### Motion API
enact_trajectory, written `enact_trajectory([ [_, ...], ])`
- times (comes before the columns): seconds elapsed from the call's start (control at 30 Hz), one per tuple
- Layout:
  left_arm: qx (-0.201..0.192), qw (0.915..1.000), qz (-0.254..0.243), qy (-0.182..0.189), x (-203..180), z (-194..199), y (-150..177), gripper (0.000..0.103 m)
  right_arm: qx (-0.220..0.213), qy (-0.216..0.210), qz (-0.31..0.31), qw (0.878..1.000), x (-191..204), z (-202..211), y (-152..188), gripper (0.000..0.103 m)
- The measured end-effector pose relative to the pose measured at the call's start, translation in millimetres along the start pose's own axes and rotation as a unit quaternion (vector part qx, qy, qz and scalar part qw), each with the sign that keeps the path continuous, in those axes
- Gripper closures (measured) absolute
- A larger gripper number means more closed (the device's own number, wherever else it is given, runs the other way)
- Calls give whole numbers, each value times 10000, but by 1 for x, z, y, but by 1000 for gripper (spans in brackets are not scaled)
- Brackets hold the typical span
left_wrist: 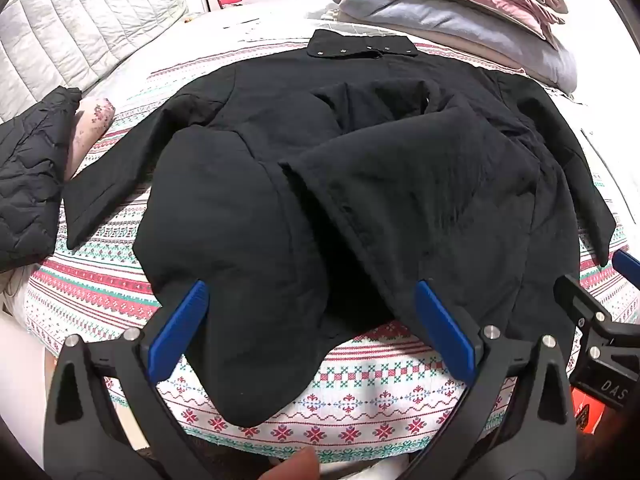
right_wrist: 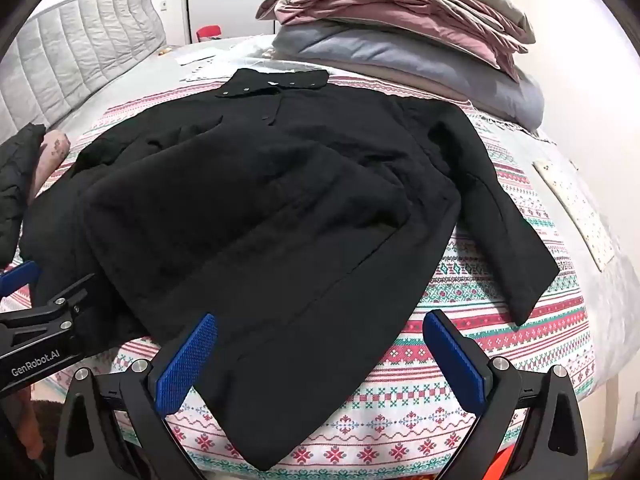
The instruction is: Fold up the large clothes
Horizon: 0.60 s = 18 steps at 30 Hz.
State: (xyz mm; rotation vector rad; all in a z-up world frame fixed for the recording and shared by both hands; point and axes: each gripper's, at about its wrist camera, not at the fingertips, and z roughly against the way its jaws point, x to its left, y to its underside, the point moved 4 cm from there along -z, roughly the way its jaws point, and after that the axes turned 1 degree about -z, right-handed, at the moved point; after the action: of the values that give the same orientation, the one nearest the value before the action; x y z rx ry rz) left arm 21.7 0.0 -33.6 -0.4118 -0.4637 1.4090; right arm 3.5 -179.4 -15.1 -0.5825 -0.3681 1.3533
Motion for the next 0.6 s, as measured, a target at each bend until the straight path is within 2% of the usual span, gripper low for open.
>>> enact_trajectory([
  [0.6,4,10000,17,5,-2,1,0,1,27,7,12,10000,-1,-3,2,0],
])
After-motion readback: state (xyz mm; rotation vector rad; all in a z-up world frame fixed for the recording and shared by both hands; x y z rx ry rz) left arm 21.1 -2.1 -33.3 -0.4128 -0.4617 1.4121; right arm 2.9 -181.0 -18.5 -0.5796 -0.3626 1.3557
